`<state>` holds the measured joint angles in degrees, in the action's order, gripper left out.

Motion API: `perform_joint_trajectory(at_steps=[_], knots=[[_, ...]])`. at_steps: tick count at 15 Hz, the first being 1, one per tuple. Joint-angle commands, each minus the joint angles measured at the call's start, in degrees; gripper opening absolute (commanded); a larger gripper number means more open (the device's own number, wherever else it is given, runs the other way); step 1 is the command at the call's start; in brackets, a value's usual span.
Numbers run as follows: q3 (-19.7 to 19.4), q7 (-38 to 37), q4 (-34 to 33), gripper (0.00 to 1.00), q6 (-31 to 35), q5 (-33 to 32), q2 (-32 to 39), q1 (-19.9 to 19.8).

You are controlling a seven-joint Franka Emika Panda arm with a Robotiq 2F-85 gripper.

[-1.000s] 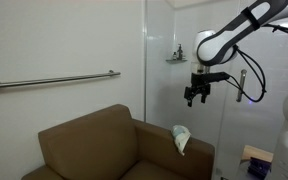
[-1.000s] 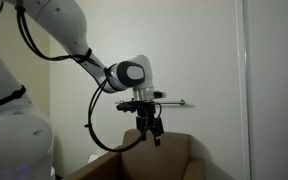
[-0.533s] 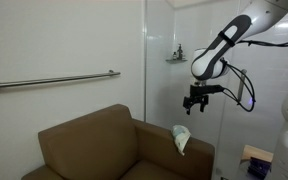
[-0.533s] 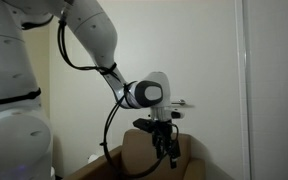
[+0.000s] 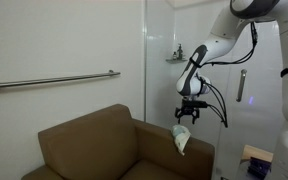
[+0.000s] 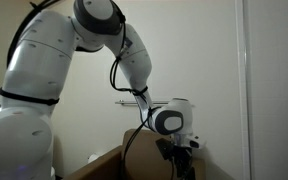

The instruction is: Use the white towel to wipe the right armrest of the sofa.

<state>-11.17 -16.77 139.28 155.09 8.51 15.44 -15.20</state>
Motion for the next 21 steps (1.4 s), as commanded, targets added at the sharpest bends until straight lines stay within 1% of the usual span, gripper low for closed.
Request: perform_joint_trajectory(at_steps=[1, 5, 8, 10, 11, 13, 15, 16, 17, 18, 21], knots=[[-1.07, 0.42, -1.06, 1.00, 0.01, 1.40, 1.67, 1.34], [-1.05, 0.37, -2.10, 1.00, 0.10, 1.75, 2.82, 1.36], [1.27, 1.92, -4.13, 1.00, 1.09, 7.33, 5.84, -0.54], [2.42, 2.08, -6.86, 1.00, 1.09, 11.03, 8.58, -1.18], [3.30, 2.41, -8.24, 1.00, 2.40, 13.40, 10.29, -1.78], [3.81, 1.68, -11.32, 1.00, 3.97, 15.67, 13.86, -2.06], [3.59, 0.73, -14.88, 1.00, 3.25, 15.95, 17.62, -2.15], [2.19, -0.44, -16.97, 1.00, 0.13, 13.93, 19.49, -1.34], [2.14, 0.04, -18.97, 0.75, -3.24, 13.29, 21.11, -1.77], [2.49, 1.10, -20.87, 0.74, -6.62, 12.94, 22.43, -2.40], [3.04, 3.22, -26.08, 0.53, -15.13, 12.93, 25.49, -3.87]])
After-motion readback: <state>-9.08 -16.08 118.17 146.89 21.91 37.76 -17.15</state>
